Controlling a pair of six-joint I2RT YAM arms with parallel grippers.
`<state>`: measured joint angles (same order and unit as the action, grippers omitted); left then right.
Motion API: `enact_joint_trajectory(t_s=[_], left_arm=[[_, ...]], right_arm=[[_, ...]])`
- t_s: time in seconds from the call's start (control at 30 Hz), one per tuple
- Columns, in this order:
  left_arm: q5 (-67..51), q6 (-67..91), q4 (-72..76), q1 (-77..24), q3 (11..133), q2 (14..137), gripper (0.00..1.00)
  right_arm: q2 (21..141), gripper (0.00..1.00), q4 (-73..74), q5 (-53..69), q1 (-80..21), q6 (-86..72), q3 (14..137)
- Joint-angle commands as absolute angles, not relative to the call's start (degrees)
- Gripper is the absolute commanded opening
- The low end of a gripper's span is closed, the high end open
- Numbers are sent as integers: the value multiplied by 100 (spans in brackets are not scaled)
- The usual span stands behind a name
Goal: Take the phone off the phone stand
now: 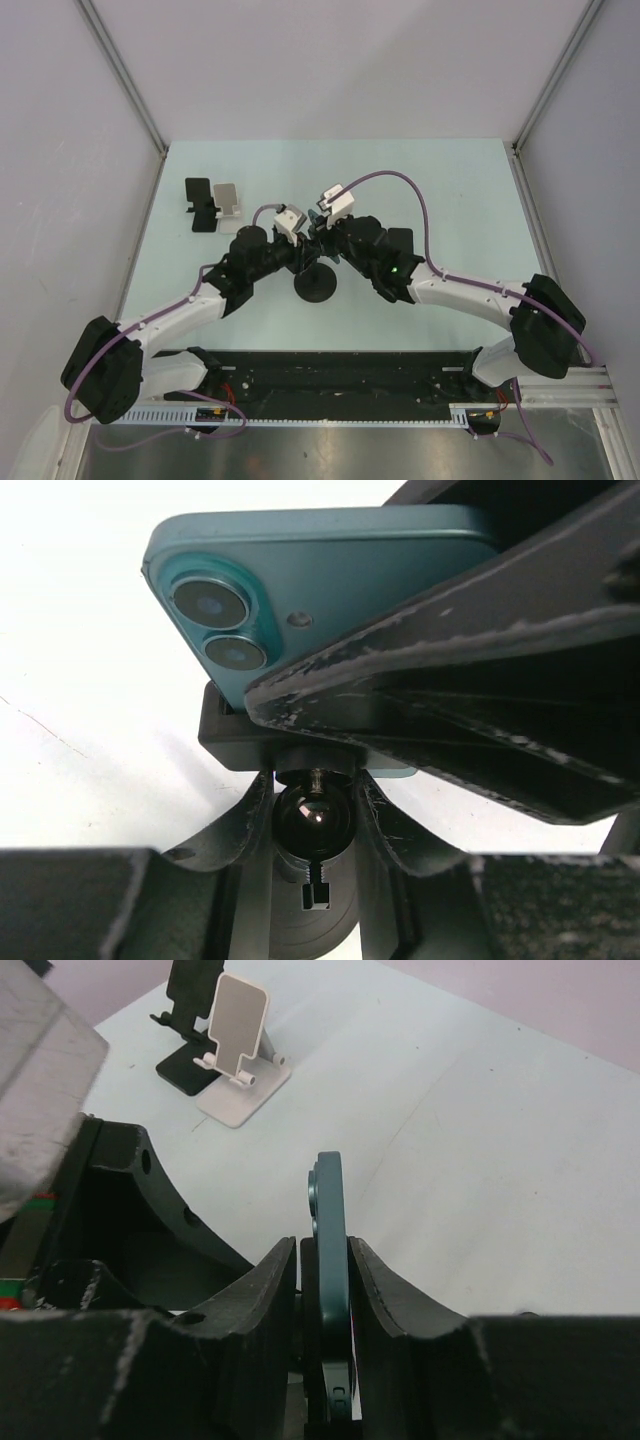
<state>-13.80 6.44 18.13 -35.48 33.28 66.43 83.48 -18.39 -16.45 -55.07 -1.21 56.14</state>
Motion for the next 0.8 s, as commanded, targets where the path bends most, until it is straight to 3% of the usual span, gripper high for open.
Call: enact_joint_trajectory(t_s=[0.0,0.07,0.13,0.23,0.5,0.77], left_arm=[[-1248,580,2048,-3586,3296,6460,0],[-1222,597,2048,-3595,3287,6469,0],[-1126,624,2048,-3586,3278,6460,0],[-662,755,2030,-3586,3252,6469,0],[1817,1484,882,-3560,3524,6547,0],[2566,1889,369,-3323,3577,6618,0]], right_arm=[[8490,32,-2355,-1714,-5476,-18,5669],[8525,31,-2329,-1740,-5467,-18,5669],[8517,22,-2233,-1749,-5467,-17,5669],[8377,0,-2022,-1740,-5484,175,5669],[7770,0,-749,-1556,-5519,439,5704],[7374,0,-334,-1283,-5563,598,5704]])
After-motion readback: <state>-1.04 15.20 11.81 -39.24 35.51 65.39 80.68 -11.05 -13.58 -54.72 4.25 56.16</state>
